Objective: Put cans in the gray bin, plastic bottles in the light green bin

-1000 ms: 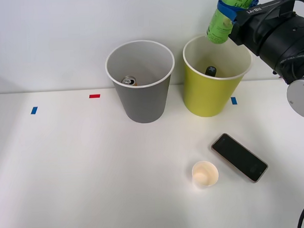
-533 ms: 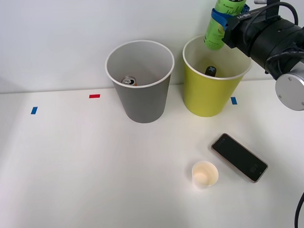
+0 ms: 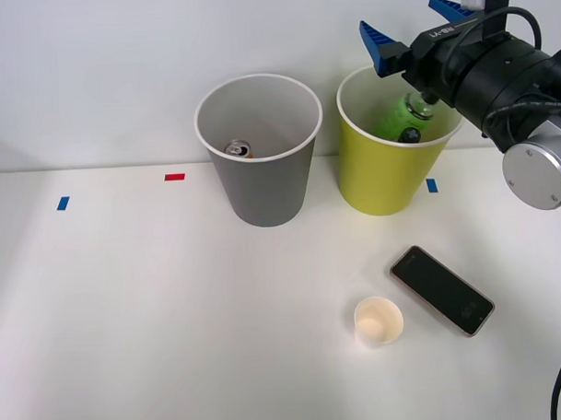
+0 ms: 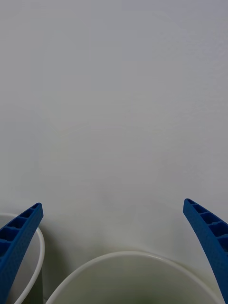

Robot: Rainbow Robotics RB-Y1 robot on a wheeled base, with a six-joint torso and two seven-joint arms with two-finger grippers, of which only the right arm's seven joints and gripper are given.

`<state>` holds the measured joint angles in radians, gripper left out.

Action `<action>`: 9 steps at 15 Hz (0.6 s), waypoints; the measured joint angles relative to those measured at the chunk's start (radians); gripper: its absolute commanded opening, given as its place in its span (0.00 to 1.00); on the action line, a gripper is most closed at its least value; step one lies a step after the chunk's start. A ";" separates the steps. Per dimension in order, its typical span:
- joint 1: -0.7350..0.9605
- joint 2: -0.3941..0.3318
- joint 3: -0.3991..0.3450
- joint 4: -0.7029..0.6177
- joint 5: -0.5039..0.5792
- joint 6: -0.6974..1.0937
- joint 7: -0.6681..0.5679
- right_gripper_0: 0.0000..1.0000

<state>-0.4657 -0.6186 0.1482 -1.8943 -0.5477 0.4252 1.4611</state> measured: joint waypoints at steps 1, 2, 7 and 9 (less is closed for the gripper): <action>0.010 -0.003 0.002 -0.003 -0.002 -0.014 0.000 1.00; 0.034 -0.009 0.004 -0.015 -0.004 -0.033 0.001 1.00; 0.310 -0.117 0.001 -0.204 -0.003 -0.249 -0.026 1.00; 0.471 -0.156 -0.008 -0.288 -0.009 -0.367 -0.069 1.00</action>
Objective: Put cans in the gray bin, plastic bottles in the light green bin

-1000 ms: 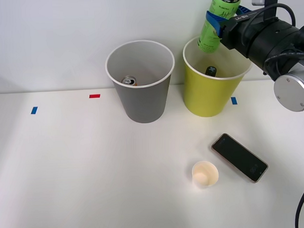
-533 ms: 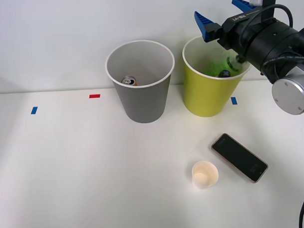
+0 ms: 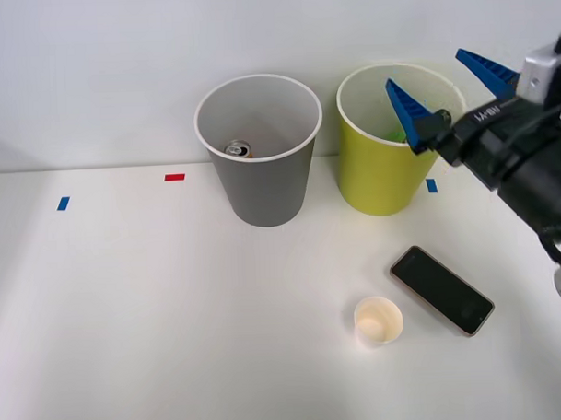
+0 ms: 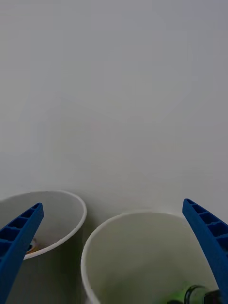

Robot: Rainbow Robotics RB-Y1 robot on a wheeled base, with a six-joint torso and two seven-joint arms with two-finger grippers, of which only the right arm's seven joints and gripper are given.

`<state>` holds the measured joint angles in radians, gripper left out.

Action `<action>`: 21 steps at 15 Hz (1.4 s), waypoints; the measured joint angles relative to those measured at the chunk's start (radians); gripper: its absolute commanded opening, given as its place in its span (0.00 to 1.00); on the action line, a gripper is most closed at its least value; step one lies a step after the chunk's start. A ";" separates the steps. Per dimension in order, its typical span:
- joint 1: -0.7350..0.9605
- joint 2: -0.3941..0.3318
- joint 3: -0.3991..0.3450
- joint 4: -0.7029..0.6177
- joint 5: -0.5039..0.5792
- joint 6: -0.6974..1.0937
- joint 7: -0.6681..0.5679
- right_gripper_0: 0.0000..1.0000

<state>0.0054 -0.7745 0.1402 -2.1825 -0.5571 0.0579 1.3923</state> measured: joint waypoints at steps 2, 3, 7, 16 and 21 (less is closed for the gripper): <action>0.157 -0.008 -0.013 -0.076 -0.001 -0.084 -0.022 1.00; 0.232 0.001 -0.016 -0.103 0.000 -0.131 -0.024 1.00; 0.532 0.118 0.060 -0.145 0.015 -0.329 -0.011 1.00; 0.806 0.323 0.143 -0.148 0.080 -0.354 0.211 1.00; 0.872 0.386 0.131 -0.148 0.200 -0.343 0.207 1.00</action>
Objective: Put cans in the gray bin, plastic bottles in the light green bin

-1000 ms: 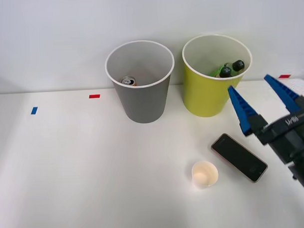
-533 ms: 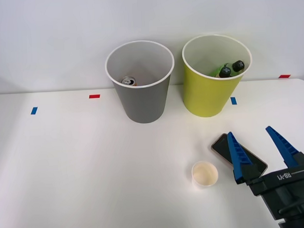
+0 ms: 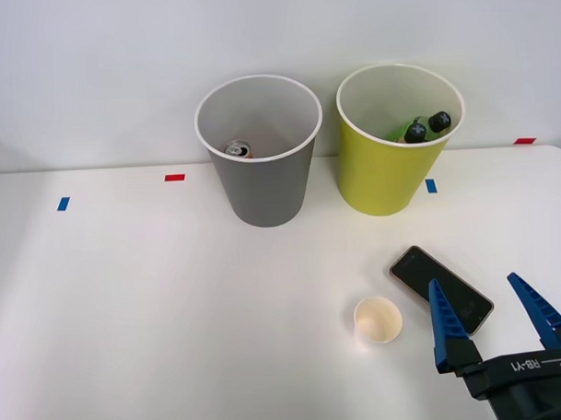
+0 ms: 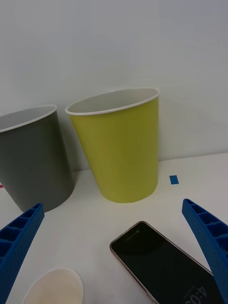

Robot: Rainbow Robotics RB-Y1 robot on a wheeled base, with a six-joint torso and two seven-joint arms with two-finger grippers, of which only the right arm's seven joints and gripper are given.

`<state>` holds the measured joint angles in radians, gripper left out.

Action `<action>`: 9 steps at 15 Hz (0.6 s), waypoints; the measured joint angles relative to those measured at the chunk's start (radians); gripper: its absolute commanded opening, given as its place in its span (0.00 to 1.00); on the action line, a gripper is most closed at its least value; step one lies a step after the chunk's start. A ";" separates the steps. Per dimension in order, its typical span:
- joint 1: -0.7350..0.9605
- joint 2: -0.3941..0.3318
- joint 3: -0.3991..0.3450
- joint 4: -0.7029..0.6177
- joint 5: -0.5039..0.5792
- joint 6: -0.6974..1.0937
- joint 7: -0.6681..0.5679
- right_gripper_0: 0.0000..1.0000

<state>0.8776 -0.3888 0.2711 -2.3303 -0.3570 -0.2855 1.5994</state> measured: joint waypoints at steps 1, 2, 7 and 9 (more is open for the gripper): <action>0.001 0.028 -0.002 -0.001 0.020 0.006 -0.005 1.00; -0.001 0.052 -0.006 -0.001 0.051 0.013 -0.012 1.00; -0.008 0.129 -0.010 0.028 0.238 0.001 -0.249 1.00; -0.030 0.142 -0.015 0.136 0.281 -0.123 -0.290 1.00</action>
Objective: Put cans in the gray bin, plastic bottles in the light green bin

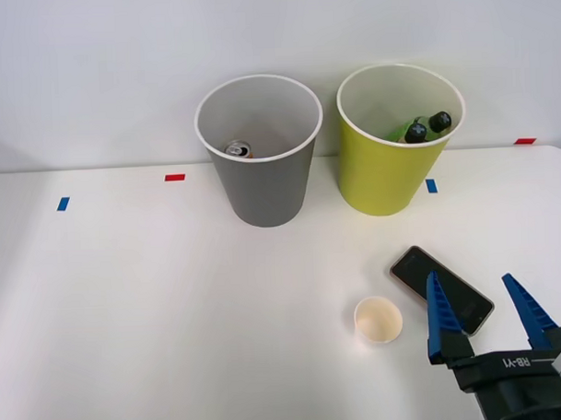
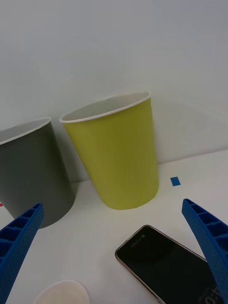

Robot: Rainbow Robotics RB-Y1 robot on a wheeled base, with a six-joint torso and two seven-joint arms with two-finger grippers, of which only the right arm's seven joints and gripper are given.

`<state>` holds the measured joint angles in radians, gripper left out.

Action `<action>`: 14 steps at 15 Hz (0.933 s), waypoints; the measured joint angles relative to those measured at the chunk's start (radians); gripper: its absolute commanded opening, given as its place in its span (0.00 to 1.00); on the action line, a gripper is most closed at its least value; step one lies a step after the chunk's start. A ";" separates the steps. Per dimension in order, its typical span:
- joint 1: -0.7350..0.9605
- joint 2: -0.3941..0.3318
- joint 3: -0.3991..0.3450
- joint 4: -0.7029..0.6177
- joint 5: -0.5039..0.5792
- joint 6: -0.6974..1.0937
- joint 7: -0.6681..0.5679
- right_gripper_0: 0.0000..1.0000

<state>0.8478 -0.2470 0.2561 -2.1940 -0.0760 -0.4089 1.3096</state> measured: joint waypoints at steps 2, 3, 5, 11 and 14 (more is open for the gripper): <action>-0.010 -0.021 -0.003 0.090 0.019 -0.107 0.012 1.00; 0.000 -0.036 -0.001 0.097 0.018 -0.128 0.062 1.00; 0.060 -0.067 0.007 0.100 0.007 -0.163 0.223 1.00; 0.175 -0.101 0.084 0.228 -0.031 -0.265 0.410 1.00; 0.193 -0.130 0.122 0.248 -0.036 -0.302 0.411 1.00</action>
<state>1.0404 -0.3768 0.3783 -1.9458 -0.1123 -0.7113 1.7205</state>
